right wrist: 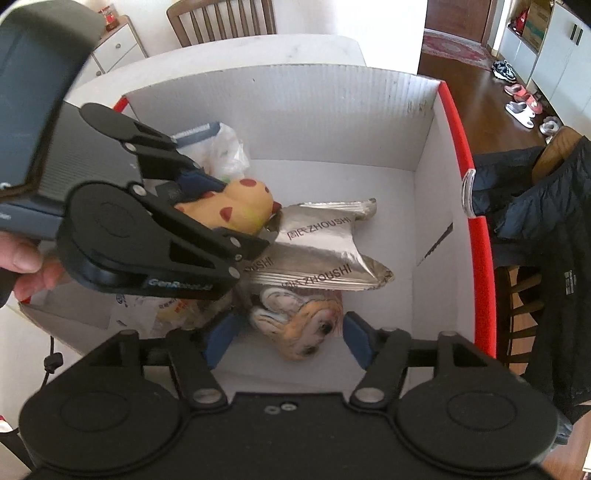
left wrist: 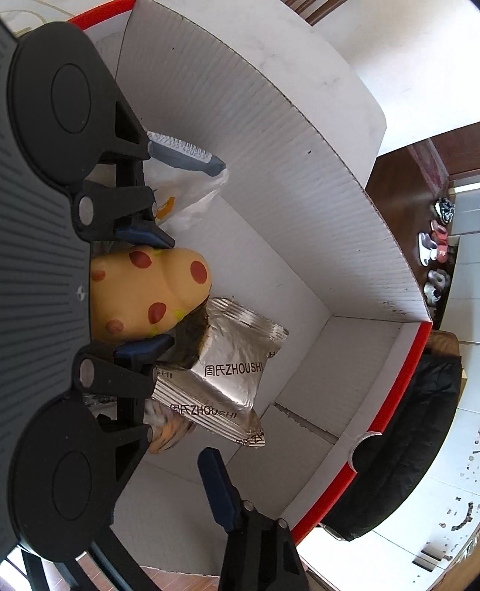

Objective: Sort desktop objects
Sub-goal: 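Lower the plush and keychain into the box and open both grippers, then move both grippers up out of the box toward the placemat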

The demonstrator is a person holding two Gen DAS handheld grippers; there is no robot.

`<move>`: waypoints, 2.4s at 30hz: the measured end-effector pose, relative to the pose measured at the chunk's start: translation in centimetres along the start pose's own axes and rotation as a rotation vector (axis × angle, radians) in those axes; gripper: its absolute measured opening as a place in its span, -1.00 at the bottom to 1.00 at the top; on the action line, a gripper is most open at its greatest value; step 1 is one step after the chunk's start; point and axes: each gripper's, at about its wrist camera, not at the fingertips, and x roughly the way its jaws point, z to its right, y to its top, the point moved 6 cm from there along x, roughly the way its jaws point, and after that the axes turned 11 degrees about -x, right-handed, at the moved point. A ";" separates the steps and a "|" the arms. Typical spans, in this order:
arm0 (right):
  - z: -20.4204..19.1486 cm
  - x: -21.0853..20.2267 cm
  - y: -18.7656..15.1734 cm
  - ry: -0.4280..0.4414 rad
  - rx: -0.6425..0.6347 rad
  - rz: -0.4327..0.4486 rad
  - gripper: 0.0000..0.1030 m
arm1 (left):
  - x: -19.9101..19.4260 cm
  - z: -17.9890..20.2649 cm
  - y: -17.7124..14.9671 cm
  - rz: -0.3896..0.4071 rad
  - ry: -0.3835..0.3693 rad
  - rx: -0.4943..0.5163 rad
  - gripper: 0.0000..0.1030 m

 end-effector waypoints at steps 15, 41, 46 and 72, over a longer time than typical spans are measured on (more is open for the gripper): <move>0.0 -2.1 -0.7 0.008 0.024 0.065 0.60 | -1.2 -0.8 0.2 0.050 -0.020 -0.061 0.57; -1.9 -7.6 -1.0 0.015 0.048 0.277 0.98 | -11.3 0.4 -0.8 0.367 -0.094 -0.143 0.98; -3.8 -8.5 -1.0 0.008 0.034 0.308 0.98 | -13.8 -0.5 -2.3 0.416 -0.116 -0.169 0.99; -16.3 -7.4 3.3 0.011 0.066 0.333 0.98 | -19.0 -13.6 -16.2 0.402 -0.054 -0.250 0.99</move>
